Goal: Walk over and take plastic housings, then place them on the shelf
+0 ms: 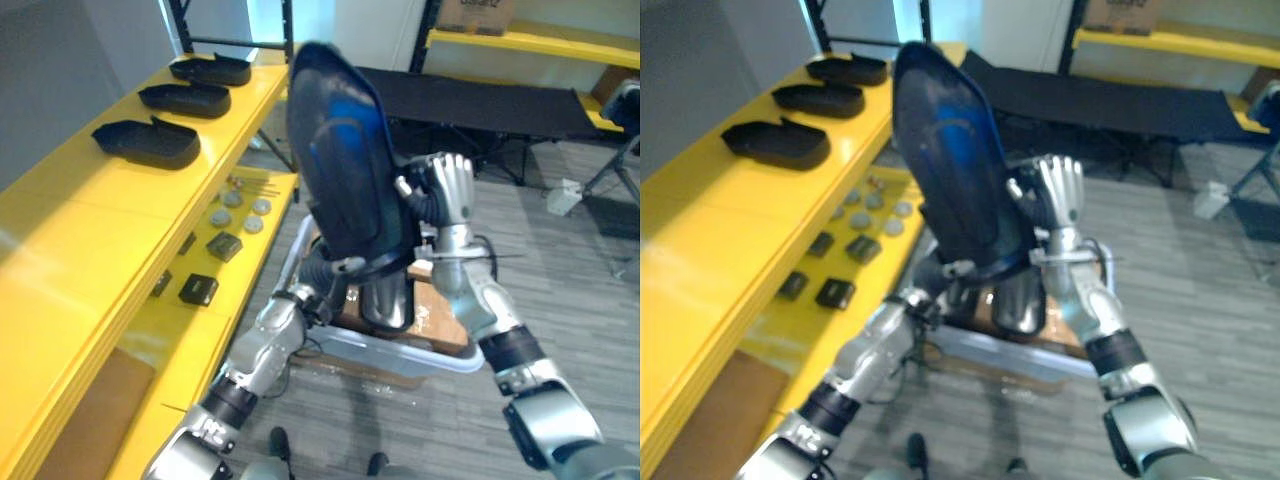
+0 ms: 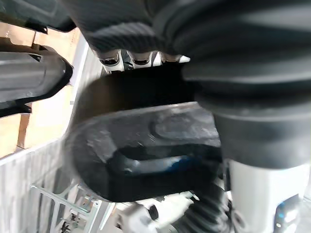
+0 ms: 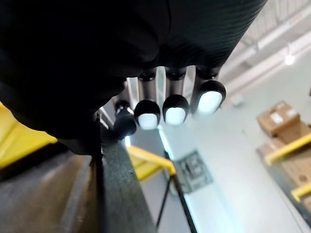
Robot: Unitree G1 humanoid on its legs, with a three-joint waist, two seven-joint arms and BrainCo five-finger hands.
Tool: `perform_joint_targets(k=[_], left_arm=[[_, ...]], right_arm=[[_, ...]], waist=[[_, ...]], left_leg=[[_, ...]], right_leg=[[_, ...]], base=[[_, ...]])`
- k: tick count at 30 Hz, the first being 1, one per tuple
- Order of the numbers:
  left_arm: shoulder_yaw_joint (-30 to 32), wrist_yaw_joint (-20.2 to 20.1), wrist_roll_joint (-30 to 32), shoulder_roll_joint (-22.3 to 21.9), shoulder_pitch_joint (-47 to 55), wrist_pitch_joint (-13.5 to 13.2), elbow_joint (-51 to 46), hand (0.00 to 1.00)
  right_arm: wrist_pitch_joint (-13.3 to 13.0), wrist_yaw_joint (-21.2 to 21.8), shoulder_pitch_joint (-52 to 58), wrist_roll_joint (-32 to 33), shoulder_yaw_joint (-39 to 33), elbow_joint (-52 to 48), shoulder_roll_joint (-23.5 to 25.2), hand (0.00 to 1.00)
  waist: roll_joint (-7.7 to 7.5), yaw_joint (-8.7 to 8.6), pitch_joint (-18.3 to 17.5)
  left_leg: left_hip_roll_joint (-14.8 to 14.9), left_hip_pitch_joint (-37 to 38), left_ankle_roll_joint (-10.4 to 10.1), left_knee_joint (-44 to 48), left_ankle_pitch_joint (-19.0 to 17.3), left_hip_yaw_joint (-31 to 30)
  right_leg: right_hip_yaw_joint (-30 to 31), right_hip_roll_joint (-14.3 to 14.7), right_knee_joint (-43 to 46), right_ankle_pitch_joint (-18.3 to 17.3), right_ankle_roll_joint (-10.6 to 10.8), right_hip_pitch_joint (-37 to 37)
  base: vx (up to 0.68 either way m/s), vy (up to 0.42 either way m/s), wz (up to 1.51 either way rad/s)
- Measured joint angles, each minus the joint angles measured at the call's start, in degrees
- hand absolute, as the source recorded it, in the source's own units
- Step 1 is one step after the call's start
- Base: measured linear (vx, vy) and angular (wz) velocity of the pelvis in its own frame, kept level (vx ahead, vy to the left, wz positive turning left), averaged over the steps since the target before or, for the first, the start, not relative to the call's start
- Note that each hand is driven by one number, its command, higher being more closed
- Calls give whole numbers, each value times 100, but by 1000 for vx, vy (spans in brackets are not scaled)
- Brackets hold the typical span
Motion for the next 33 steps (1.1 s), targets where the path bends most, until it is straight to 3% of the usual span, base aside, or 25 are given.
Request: perform_joint_targets(k=[6, 7, 12, 19, 29, 33], left_arm=[[-80, 135, 18, 0, -1, -150, 0, 0], [-93, 185, 27, 0, -1, -162, -1, 100], [-225, 674, 298, -4, 1, -179, -2, 100], [-4, 1288, 956, -15, 119, -248, 64, 100], [322, 1332, 1130, -11, 528, -542, 234, 100], [311, 1256, 829, -11, 673, -844, 258, 100]], right_arm=[[0, 8, 93, 9, 55, 193, 42, 100], [-1, 7, 93, 10, 57, 212, 50, 100], [-27, -124, 291, 142, 75, 348, 92, 100], [-473, -393, 573, 261, 71, 211, 365, 100], [-947, -495, 1171, 510, 434, -434, 671, 100], [-1155, -492, 1327, 519, 498, -648, 733, 100]], waist=[[-4, 60, -2], [-5, 60, -3], [-117, 61, -73], [-206, 48, -130], [-224, 61, -141], [-251, 59, -158]], left_leg=[[-5, -3, -1, 1, 13, -16], [-5, -3, 4, 1, 16, -16], [-4, 2, 13, 2, 22, -61], [2, 38, 12, 4, 23, -50], [5, 40, -12, 1, 9, -14], [10, 23, -14, 2, 10, 16]], right_leg=[[-9, -3, 2, 1, 0, 3], [-10, -3, 2, 2, 0, 3], [-70, 2, 1, 4, -2, 42], [-46, 10, -6, 4, -5, 66], [11, 11, -38, 0, -28, 48], [39, 9, -37, -6, -34, -21]], base=[[0, 0, 0], [0, 0, 0], [19, 1, 4], [4, 0, 0], [0, 0, -1], [1, 0, -4]])
